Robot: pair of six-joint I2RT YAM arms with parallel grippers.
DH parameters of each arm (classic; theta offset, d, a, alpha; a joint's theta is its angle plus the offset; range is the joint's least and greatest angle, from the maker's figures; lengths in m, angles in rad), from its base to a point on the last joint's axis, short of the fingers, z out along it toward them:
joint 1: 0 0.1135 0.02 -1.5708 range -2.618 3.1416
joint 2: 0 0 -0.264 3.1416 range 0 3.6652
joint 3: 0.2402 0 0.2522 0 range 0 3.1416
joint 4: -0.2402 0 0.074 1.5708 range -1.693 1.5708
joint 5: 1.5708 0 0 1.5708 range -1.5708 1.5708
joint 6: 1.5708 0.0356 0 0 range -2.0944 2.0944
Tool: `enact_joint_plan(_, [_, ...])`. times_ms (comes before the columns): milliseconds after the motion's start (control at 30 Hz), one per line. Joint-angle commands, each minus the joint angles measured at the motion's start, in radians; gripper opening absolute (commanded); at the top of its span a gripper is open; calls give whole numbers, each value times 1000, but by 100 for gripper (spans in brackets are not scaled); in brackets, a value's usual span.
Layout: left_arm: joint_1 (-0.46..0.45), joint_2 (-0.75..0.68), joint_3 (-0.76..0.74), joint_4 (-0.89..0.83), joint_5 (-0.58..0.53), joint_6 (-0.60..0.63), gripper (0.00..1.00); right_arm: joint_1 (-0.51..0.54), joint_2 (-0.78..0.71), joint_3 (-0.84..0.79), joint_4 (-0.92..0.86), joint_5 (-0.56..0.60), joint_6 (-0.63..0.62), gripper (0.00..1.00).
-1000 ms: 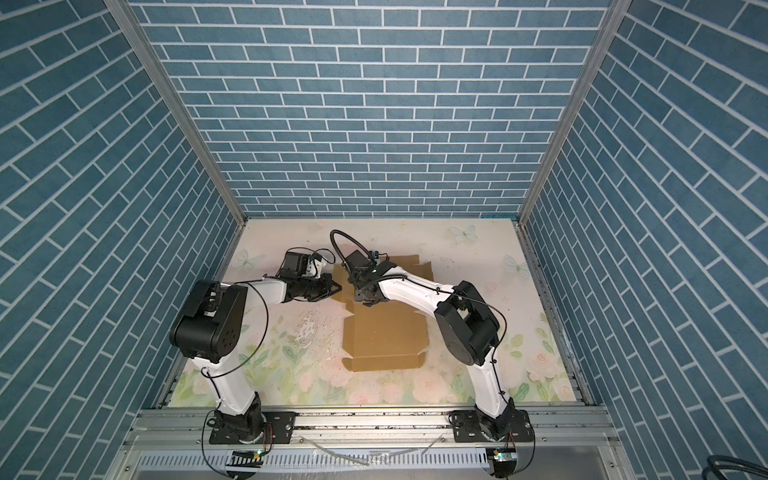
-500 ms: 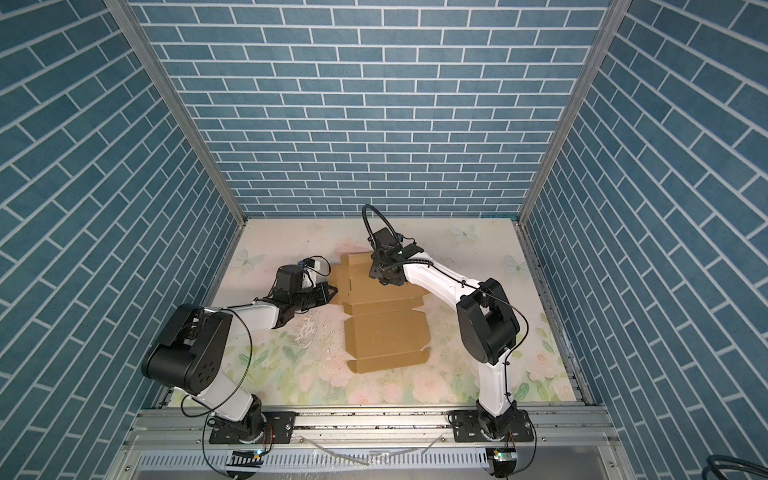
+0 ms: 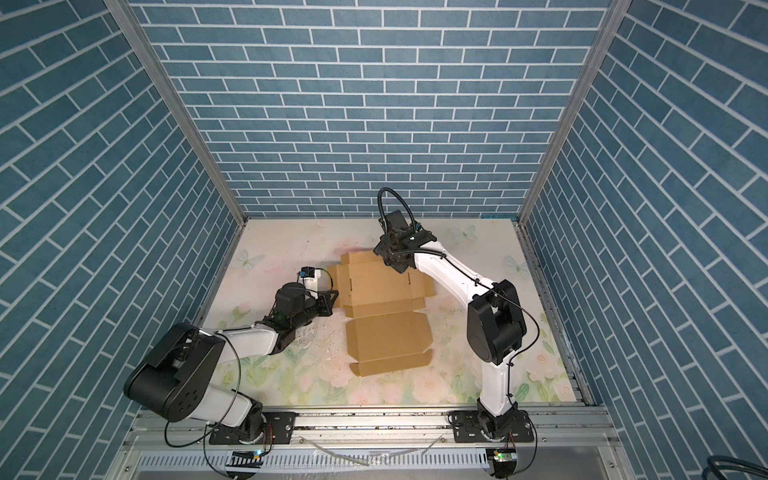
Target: Fold the paper box
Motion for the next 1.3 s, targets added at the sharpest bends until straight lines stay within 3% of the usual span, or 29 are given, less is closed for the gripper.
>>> enact_joint_plan(0, [-26,-18,-43,102,-92,21,0,-10,29,55,-93,5,166,65])
enact_joint_plan(233, [-74,-46,-97,171,-208,40,0,-19,61,73,-74,-2,317,63])
enact_joint_plan(433, [-82,-53,-84,172,-210,75,0,-24,102,90,-37,-4,410,62])
enact_joint_plan(967, [-100,18,-77,232,-189,52,0,-23,124,197,-56,58,420,59])
enact_joint_plan(1267, [-111,7,-84,257,-206,41,0,-24,199,265,-73,15,448,58])
